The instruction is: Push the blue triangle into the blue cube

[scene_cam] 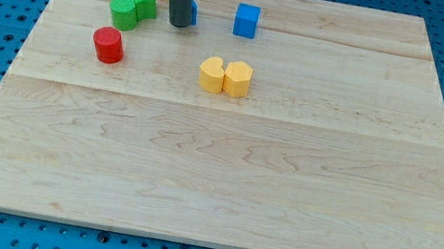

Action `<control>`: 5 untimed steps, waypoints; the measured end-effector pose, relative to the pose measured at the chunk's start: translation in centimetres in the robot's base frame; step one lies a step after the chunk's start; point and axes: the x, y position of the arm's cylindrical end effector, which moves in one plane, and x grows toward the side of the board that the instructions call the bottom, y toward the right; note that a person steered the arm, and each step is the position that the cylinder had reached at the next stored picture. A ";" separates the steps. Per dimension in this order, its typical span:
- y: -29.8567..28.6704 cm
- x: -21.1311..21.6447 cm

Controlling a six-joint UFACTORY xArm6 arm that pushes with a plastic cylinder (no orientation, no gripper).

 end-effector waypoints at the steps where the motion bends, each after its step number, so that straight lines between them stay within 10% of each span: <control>1: -4.5 0.0; 5: 6.4 -2.7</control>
